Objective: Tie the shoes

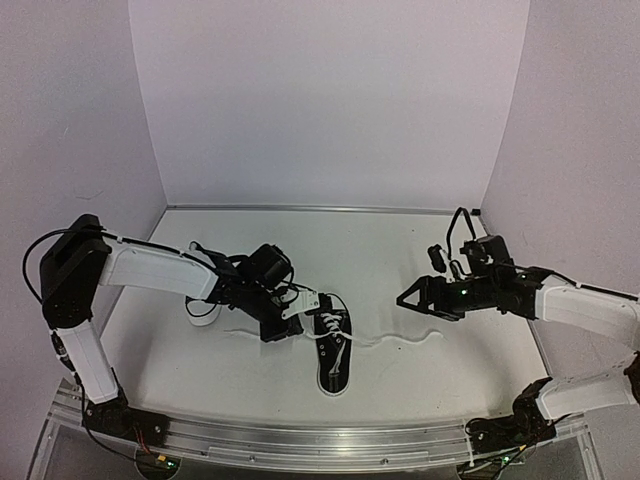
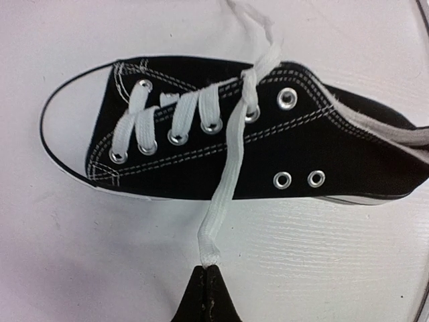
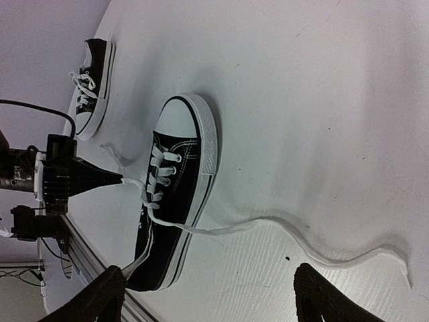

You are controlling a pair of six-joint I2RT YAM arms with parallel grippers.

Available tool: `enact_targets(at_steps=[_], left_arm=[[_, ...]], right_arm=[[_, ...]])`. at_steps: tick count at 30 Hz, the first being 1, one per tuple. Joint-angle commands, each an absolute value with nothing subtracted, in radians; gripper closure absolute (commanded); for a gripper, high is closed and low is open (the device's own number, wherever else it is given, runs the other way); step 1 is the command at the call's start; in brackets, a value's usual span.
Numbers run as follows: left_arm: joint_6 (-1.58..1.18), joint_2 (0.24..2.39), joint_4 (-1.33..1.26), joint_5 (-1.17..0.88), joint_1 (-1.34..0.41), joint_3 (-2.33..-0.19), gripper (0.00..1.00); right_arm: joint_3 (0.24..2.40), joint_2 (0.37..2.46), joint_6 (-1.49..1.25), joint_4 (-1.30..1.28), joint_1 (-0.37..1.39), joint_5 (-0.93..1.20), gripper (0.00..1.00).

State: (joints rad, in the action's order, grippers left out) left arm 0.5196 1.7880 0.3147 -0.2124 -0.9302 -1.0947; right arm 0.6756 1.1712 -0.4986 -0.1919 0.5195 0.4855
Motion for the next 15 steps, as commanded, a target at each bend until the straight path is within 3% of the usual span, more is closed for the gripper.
enact_targets(at_steps=[1,15], left_arm=[[0.481,1.696,0.189,-0.268,-0.927,-1.070,1.00],[0.394,1.657,-0.074,-0.323,-0.933,-0.995,1.00]], right_arm=[[0.732,1.198,-0.517,-0.141,0.532,0.539,0.18],[0.845,1.416,-0.591,-0.012,0.724,0.562,0.38]])
